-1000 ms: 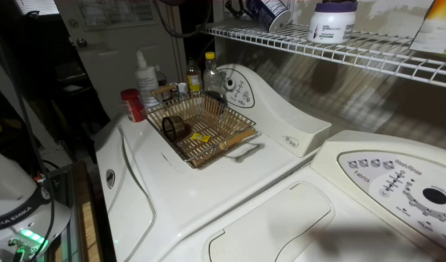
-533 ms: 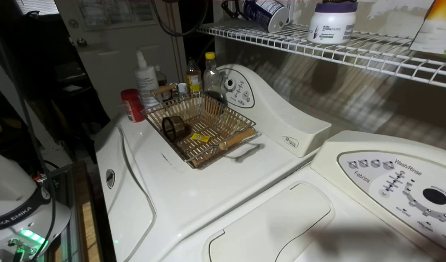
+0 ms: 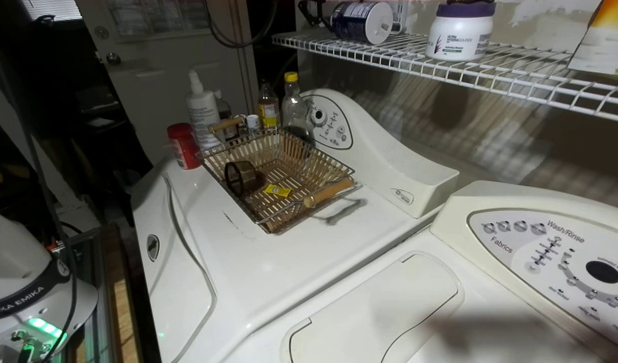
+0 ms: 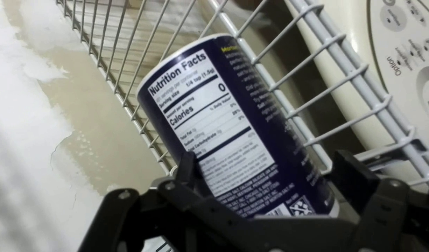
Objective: Flip the blue can twice
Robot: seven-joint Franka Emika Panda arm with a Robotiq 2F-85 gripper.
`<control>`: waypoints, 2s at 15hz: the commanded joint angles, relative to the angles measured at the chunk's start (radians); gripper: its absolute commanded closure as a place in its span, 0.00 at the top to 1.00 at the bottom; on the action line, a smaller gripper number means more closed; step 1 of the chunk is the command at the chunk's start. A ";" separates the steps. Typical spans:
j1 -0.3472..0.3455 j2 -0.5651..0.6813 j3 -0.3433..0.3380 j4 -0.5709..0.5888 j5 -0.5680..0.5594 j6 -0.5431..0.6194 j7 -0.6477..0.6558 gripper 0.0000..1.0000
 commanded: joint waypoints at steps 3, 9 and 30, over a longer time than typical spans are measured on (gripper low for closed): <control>0.000 -0.023 0.001 0.035 0.056 -0.054 0.003 1.00; -0.008 -0.095 0.007 0.057 0.129 -0.112 0.103 1.00; -0.028 -0.067 -0.015 0.199 0.431 -0.342 0.583 1.00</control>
